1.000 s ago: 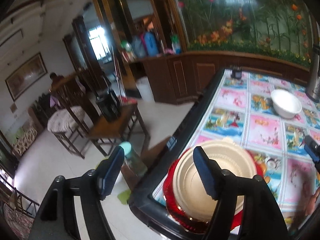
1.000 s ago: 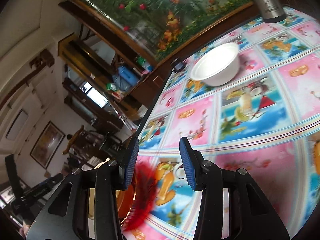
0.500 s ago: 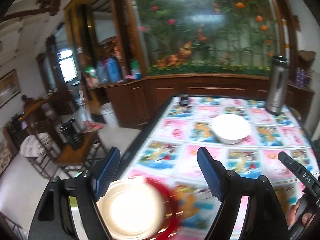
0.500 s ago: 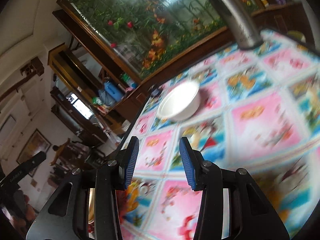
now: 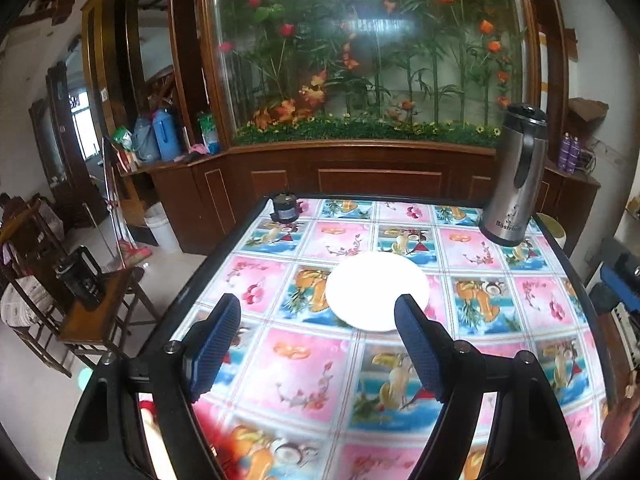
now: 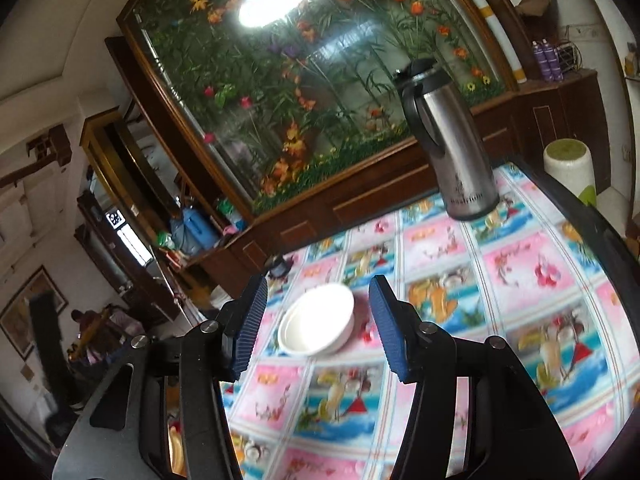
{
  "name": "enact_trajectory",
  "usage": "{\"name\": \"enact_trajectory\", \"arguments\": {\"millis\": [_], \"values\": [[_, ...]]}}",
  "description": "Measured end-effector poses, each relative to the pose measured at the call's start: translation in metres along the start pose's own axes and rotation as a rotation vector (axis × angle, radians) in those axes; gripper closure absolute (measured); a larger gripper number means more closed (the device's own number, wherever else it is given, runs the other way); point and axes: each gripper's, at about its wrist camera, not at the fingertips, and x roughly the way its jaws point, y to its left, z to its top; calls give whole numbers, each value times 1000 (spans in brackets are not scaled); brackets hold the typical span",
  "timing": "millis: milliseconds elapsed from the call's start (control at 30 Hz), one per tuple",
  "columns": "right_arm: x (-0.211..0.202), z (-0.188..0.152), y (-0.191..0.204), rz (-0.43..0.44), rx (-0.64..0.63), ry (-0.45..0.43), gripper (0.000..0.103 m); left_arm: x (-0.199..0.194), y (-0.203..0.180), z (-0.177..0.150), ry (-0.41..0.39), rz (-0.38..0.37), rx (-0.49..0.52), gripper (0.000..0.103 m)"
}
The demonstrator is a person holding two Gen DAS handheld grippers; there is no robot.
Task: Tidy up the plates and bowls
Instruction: 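Move both grippers toward the white bowl on the table, then grasp the white bowl rim with both grippers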
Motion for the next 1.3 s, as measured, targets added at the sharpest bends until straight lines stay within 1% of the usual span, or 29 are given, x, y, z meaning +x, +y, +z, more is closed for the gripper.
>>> {"name": "enact_trajectory", "arguments": {"millis": [133,267,433,533,567,600,733,800,900,1000,1100,1167,1200,1233,1267,1300], "values": [[28,20,5,14,7,-9,50,28,3,10,24,7,-39,24],[74,22,2,33,54,40,50,61,13,17,60,33,-94,24],[148,4,-13,9,115,190,49,100,21,16,104,70,-130,24],[188,-11,-23,-64,114,286,49,122,24,10,147,78,-144,24],[196,-15,-26,-73,115,312,49,127,25,6,159,84,-144,24],[209,-21,-29,-93,121,358,49,133,26,4,169,89,-146,24],[230,-36,-36,-155,118,414,49,155,34,-8,240,85,-178,24],[235,-42,-38,-159,130,428,49,159,39,-13,259,87,-202,24],[244,-52,-40,-169,161,450,49,158,42,-15,262,76,-227,24],[256,-63,-41,-189,200,479,49,157,42,-18,267,68,-233,24],[263,-72,-42,-201,221,490,49,161,41,-22,283,57,-240,24],[264,-76,-44,-218,227,495,60,164,40,-25,302,50,-237,24],[265,-77,-46,-222,231,496,73,167,40,-26,309,48,-239,24],[264,-79,-48,-221,240,496,79,168,41,-27,315,44,-243,24],[263,-80,-50,-218,248,494,82,168,42,-28,319,41,-249,24],[260,-81,-52,-217,248,493,88,169,44,-28,322,39,-258,24]]}}
